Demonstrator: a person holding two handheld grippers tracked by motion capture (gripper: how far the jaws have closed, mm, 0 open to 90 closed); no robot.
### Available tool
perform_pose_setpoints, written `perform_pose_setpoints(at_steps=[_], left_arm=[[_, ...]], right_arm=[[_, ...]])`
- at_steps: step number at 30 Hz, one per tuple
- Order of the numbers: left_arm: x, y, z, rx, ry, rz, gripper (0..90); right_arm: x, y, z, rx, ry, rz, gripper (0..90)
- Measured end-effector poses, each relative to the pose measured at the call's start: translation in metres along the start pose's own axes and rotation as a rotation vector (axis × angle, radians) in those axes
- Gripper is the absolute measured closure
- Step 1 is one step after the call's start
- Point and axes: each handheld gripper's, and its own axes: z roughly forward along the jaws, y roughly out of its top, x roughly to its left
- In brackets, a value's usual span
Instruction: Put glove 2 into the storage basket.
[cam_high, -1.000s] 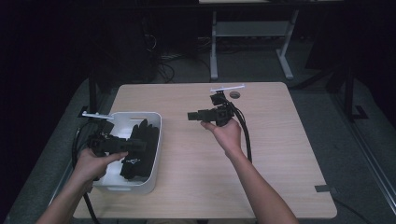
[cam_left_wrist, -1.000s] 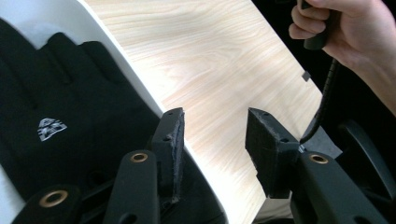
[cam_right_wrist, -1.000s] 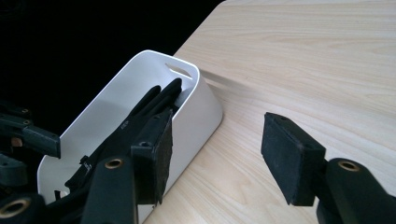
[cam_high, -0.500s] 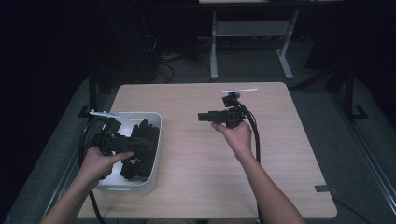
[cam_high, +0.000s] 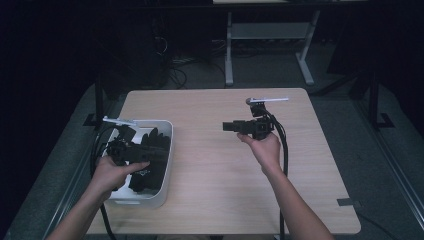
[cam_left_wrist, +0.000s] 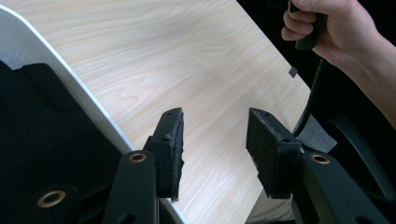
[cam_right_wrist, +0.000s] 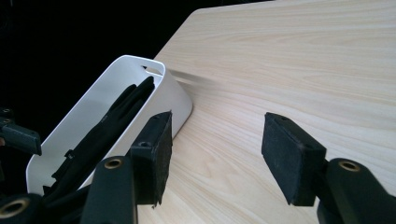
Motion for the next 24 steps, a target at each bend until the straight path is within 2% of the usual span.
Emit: perform_pose_setpoints(at_steps=[7, 12, 24], left_arm=[[-0.004, 0.003, 0.009, 0.013, -0.008, 0.012, 55.4], [-0.007, 0.004, 0.015, 0.020, -0.016, 0.016, 55.0], [-0.016, 0.008, 0.030, 0.035, -0.033, 0.037, 55.0]], right_arm=[[-0.008, -0.004, -0.008, -0.007, -0.009, 0.023, 42.5], [-0.013, -0.007, -0.013, -0.011, -0.016, 0.013, 42.6], [-0.028, -0.018, -0.027, -0.012, -0.029, 0.038, 42.6]])
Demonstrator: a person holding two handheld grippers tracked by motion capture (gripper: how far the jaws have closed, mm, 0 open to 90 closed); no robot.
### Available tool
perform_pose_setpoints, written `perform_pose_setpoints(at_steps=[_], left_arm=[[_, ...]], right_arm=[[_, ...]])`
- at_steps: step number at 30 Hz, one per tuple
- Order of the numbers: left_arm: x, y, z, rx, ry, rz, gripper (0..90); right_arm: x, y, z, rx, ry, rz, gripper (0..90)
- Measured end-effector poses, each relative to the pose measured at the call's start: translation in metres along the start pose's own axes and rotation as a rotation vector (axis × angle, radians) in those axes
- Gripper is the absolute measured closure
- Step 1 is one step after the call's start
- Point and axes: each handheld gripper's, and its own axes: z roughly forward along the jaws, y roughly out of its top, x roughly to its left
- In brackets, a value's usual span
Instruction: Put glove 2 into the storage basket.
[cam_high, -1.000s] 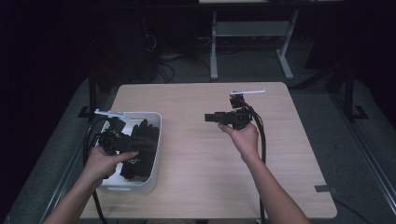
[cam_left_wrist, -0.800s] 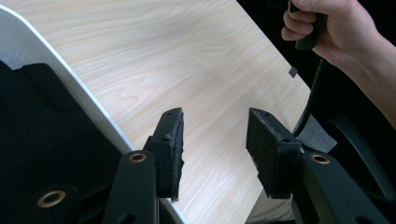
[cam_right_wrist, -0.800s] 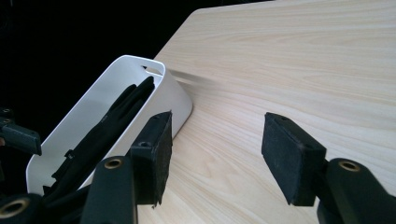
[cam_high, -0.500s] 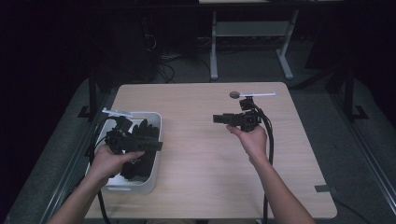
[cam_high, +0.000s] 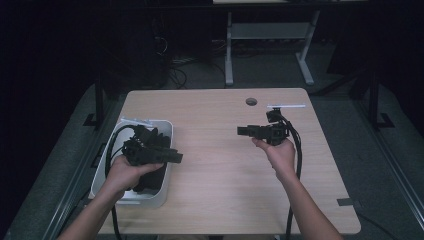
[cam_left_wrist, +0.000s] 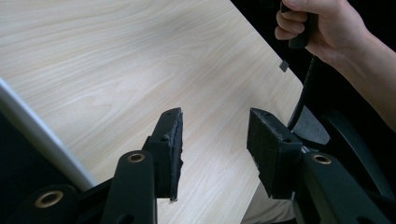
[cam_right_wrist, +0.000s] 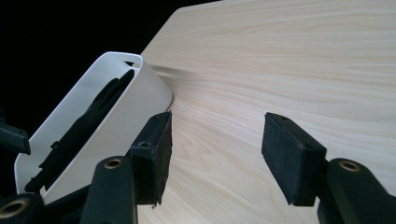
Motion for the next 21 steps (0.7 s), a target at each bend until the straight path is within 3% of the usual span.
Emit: perform_pose_setpoints(at_steps=[21], left_arm=[[-0.012, 0.008, 0.027, 0.026, -0.024, 0.027, 53.7]], right_arm=[[-0.028, -0.015, -0.025, -0.020, -0.024, 0.042, 42.2]])
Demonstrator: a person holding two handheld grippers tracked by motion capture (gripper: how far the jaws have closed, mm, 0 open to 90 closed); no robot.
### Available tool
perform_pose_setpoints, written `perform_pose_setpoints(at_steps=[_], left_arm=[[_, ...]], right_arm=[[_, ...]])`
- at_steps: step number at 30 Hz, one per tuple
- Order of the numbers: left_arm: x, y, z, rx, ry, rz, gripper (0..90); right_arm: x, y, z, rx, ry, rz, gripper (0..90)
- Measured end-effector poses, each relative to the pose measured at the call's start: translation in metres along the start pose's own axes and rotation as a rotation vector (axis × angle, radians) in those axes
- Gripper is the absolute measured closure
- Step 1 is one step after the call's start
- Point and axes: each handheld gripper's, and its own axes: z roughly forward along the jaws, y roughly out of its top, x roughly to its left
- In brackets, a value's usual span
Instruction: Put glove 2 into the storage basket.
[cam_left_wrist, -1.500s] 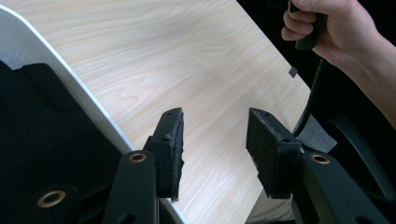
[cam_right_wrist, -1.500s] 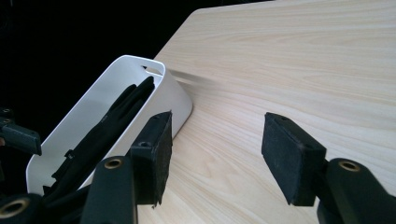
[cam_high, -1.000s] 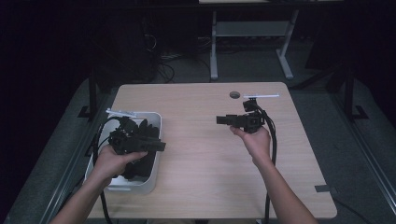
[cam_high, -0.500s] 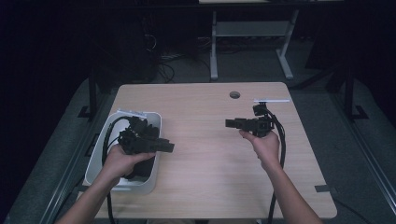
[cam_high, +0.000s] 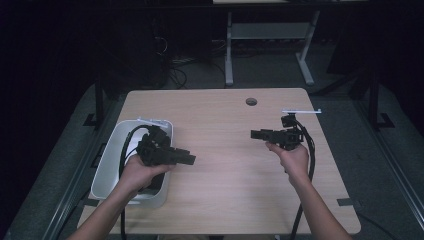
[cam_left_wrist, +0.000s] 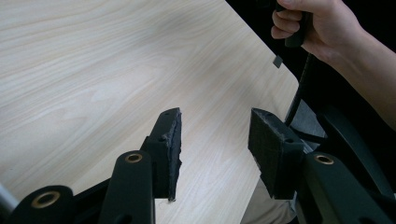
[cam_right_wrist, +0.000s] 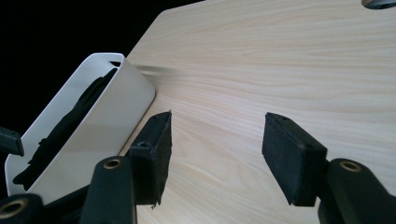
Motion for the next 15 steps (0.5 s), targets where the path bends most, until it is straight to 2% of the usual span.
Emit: perform_pose_setpoints(at_steps=[10, 15], left_arm=[[-0.003, 0.003, 0.010, -0.008, -0.003, -0.002, 50.9], [-0.006, 0.003, 0.019, 0.017, -0.001, 0.011, 50.2]], right_arm=[[-0.011, -0.004, -0.012, -0.004, -0.013, 0.004, 41.9], [-0.016, -0.007, -0.016, -0.002, -0.014, 0.005, 42.0]])
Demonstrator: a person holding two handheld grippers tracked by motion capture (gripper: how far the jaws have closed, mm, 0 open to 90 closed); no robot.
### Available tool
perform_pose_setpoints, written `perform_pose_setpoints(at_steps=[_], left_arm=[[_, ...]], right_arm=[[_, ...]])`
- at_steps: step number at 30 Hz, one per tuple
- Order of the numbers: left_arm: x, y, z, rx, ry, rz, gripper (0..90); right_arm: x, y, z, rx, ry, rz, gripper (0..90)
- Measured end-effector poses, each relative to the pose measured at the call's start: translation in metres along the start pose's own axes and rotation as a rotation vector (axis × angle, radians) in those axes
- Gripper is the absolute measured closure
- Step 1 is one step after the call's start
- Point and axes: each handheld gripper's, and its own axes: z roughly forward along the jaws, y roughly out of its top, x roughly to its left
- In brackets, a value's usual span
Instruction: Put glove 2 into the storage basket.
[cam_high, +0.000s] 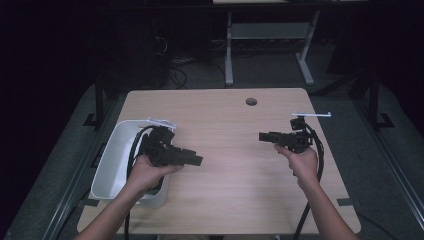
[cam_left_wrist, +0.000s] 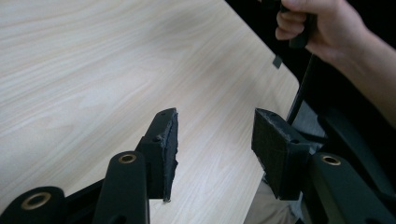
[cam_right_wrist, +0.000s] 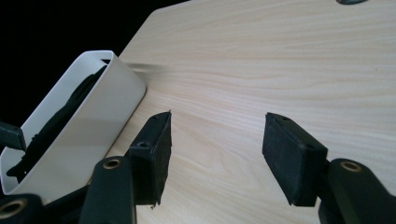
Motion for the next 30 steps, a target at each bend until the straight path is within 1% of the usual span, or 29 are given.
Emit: perform_pose_setpoints(at_steps=[2, 8, 9, 12, 18, 20, 22, 30], left_arm=[[-0.001, 0.000, 0.004, 0.003, -0.003, 0.001, 49.9], [-0.002, 0.002, 0.012, -0.006, -0.011, -0.001, 49.3], [-0.003, 0.002, 0.013, -0.007, -0.012, 0.000, 49.3], [-0.003, 0.002, 0.017, -0.006, -0.017, -0.005, 49.0], [-0.004, 0.002, 0.025, 0.001, -0.024, -0.001, 48.9], [-0.004, 0.002, 0.027, 0.006, -0.021, -0.001, 48.8], [-0.004, 0.002, 0.030, 0.002, -0.026, 0.002, 48.5], [-0.004, 0.001, 0.036, -0.005, -0.026, -0.008, 46.8]], right_arm=[[-0.002, -0.002, -0.001, 0.003, 0.000, 0.010, 42.0], [-0.011, -0.006, -0.006, -0.001, -0.007, 0.011, 41.3], [-0.012, -0.007, -0.008, 0.003, -0.010, 0.023, 41.2], [-0.016, -0.010, -0.011, -0.001, -0.007, 0.028, 41.1], [-0.024, -0.015, -0.016, 0.003, -0.013, 0.033, 41.1], [-0.026, -0.017, -0.016, 0.002, -0.013, 0.036, 41.1], [-0.028, -0.019, -0.017, 0.010, -0.016, 0.036, 41.1], [-0.037, -0.025, -0.021, 0.011, -0.017, 0.046, 40.9]])
